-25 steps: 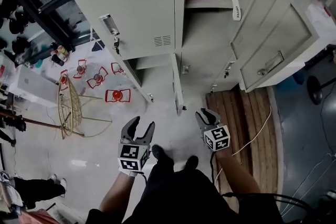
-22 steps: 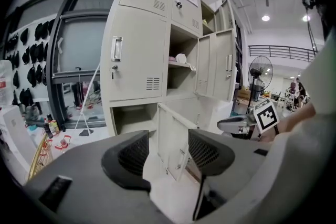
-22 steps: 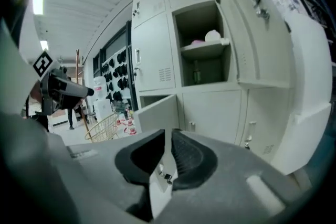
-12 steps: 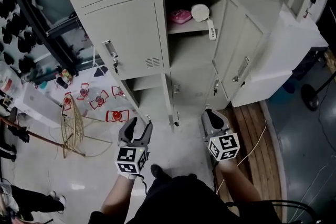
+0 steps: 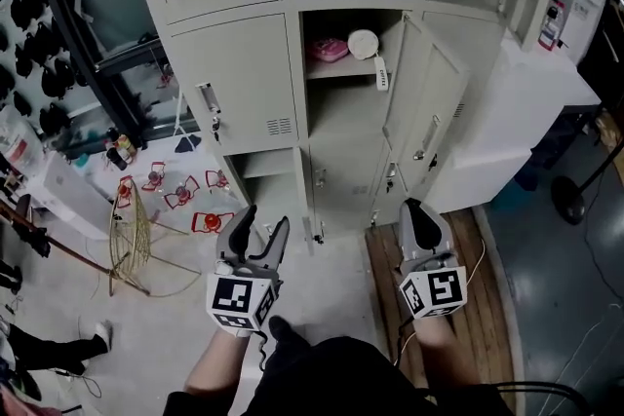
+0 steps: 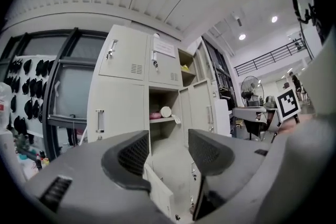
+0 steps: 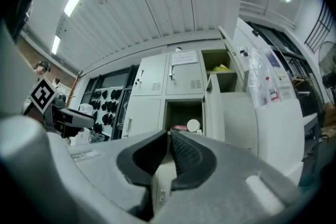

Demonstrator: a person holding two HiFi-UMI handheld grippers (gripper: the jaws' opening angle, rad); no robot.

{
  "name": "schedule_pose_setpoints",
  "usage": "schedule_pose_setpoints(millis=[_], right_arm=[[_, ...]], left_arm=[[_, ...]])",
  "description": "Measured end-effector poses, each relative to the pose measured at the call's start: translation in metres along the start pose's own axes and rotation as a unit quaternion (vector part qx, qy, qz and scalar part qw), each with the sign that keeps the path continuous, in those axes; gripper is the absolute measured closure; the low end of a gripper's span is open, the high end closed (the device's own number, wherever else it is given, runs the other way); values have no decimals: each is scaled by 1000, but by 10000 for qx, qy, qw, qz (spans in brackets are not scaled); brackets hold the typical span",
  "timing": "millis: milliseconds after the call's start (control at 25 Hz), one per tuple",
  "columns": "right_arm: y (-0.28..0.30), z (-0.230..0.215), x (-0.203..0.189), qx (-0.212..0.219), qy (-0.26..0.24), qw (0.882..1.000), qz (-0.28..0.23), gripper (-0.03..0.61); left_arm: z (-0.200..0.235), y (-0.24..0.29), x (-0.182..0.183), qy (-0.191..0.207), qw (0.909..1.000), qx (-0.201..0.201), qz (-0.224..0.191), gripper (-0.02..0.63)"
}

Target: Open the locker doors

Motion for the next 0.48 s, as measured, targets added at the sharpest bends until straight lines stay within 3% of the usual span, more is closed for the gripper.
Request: schedule_pose_setpoints(millis=[240,480], right_arm=[[-13,-11,29,-79,143,9992,-371,568],[-18,-10,42,-407,38,9981,-455,565]], left_arm=[[-20,-2,30,38,9993,-156,-323,380],[-8,-4,32,241,9984,-302,-416,380]])
Point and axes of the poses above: the fingertips, and each gripper's own axes: y forward along the fingers, z to its left, x out of its top, the point moved 6 cm from there along -y, backward along the fingers, and after that the axes turned 10 degrees about -y, right-handed, at the moved point
